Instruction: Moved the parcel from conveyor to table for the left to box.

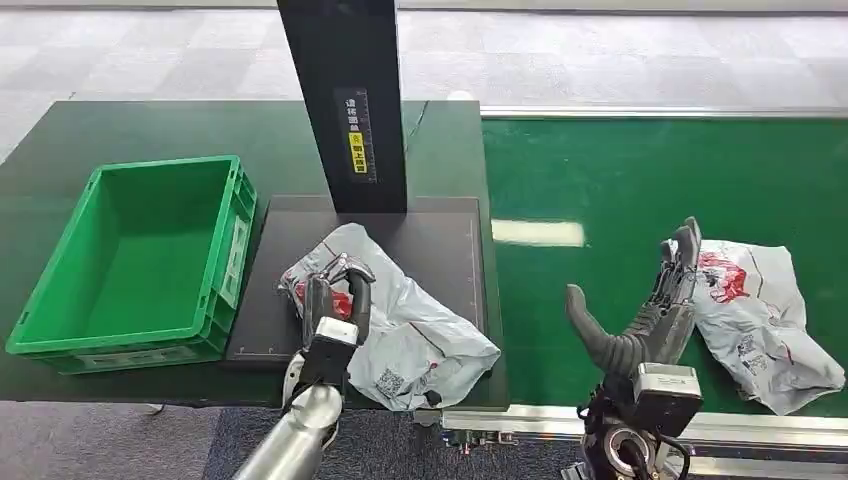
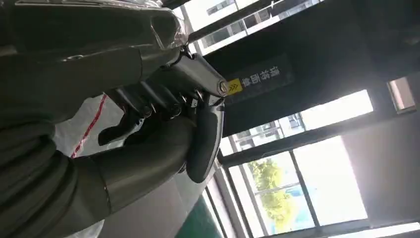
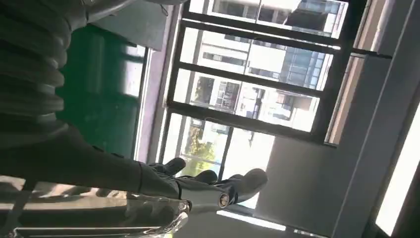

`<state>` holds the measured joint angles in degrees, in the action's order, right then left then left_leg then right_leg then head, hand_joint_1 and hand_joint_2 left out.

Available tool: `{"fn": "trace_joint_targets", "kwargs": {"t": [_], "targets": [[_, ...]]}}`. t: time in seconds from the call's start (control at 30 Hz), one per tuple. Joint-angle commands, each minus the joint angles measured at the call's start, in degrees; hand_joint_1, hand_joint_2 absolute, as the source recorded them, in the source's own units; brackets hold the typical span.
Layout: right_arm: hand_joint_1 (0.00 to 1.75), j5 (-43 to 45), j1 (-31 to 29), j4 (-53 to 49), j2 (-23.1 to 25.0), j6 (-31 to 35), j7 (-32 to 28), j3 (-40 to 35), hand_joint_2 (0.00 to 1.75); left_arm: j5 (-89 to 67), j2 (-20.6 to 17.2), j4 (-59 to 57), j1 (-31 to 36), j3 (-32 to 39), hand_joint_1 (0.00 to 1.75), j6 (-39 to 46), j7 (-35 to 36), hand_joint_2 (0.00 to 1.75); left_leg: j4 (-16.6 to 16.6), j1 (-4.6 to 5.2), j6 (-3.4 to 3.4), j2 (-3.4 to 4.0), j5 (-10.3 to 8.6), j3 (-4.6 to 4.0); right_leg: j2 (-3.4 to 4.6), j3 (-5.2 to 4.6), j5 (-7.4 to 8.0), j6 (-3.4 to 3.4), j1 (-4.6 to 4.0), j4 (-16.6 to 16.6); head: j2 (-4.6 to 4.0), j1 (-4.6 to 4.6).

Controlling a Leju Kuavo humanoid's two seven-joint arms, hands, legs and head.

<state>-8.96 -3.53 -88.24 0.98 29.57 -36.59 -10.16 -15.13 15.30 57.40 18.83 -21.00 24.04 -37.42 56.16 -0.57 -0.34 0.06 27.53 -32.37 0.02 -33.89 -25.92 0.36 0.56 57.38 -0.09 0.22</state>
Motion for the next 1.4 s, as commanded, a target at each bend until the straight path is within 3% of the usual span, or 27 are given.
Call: {"fn": "trace_joint_targets", "kwargs": {"t": [0.03,0.23,0.4,0.53,0.57,0.63,0.67,1.23,1.4], "targets": [[0.00,-0.10,-1.45,3.23,-0.63,-0.66,-0.39,0.49,1.75,-17.19,-6.08,-6.23,2.68,-8.86,0.00,-3.18,16.51,1.75,-0.19,0.00,-0.01,0.00,-0.04,0.26,-0.01,0.25,0.03,-0.05,-0.01,-0.16,0.00,0.00],[0.00,-1.53,-1.95,4.08,-0.49,-3.25,1.25,1.04,1.75,-29.66,-7.26,-7.31,1.47,-9.82,0.00,-11.68,25.95,1.75,-0.18,0.00,0.01,0.09,0.01,0.29,0.07,0.26,0.02,-0.02,-0.01,-0.18,0.00,0.00],[0.00,-2.36,-3.08,4.82,0.13,-4.03,1.78,1.10,1.75,-34.32,-6.82,-6.78,0.43,-7.71,0.00,-12.65,31.27,1.75,-0.12,0.01,0.00,0.14,0.01,0.18,0.13,0.14,0.02,-0.02,0.00,-0.10,0.00,0.00],[0.00,-2.94,-3.80,5.25,0.57,-4.52,2.02,1.22,1.75,-35.88,-5.92,-6.19,-0.38,-4.68,0.00,-13.74,31.79,1.75,-0.09,0.01,0.00,0.11,0.00,0.14,0.11,0.11,0.03,-0.02,0.00,-0.08,0.00,0.00],[0.00,-3.01,-4.16,5.61,0.63,-4.65,2.04,1.16,1.75,-35.87,-5.72,-6.28,-0.48,-4.01,0.07,-14.56,31.27,1.75,-0.08,0.00,0.00,0.13,0.00,0.12,0.13,0.08,0.04,-0.02,0.00,-0.07,0.00,0.00],[0.00,-3.12,-5.21,6.80,0.69,-4.84,2.08,0.94,1.75,-36.84,-5.11,-7.49,-0.40,-3.23,1.48,-15.97,31.26,1.75,-0.10,0.02,0.00,0.18,0.01,0.17,0.17,0.11,0.04,-0.02,0.01,-0.06,0.00,0.00],[0.00,-3.14,-5.38,6.99,0.70,-4.84,2.07,0.88,1.75,-37.68,-4.86,-7.90,-0.35,-3.03,1.71,-16.17,31.10,1.75,-0.15,0.01,0.00,0.24,0.01,0.23,0.24,0.16,0.07,-0.03,0.00,-0.12,0.00,0.00],[0.00,-3.53,-3.68,4.94,0.22,-5.22,1.99,0.87,1.75,-42.22,-5.35,-5.80,-1.88,-1.17,1.75,-11.47,26.59,1.75,-0.08,0.00,0.00,0.05,0.01,0.14,0.05,0.13,0.01,-0.02,0.00,-0.07,0.00,0.00],[0.00,-3.81,-3.05,3.87,0.50,-5.38,1.99,1.45,1.75,-41.54,-5.61,-3.10,-1.58,0.57,1.75,-5.24,23.45,1.75,-0.05,-0.01,0.00,0.06,0.01,0.11,0.05,0.10,0.01,-0.02,-0.02,-0.05,0.00,0.00]]}}
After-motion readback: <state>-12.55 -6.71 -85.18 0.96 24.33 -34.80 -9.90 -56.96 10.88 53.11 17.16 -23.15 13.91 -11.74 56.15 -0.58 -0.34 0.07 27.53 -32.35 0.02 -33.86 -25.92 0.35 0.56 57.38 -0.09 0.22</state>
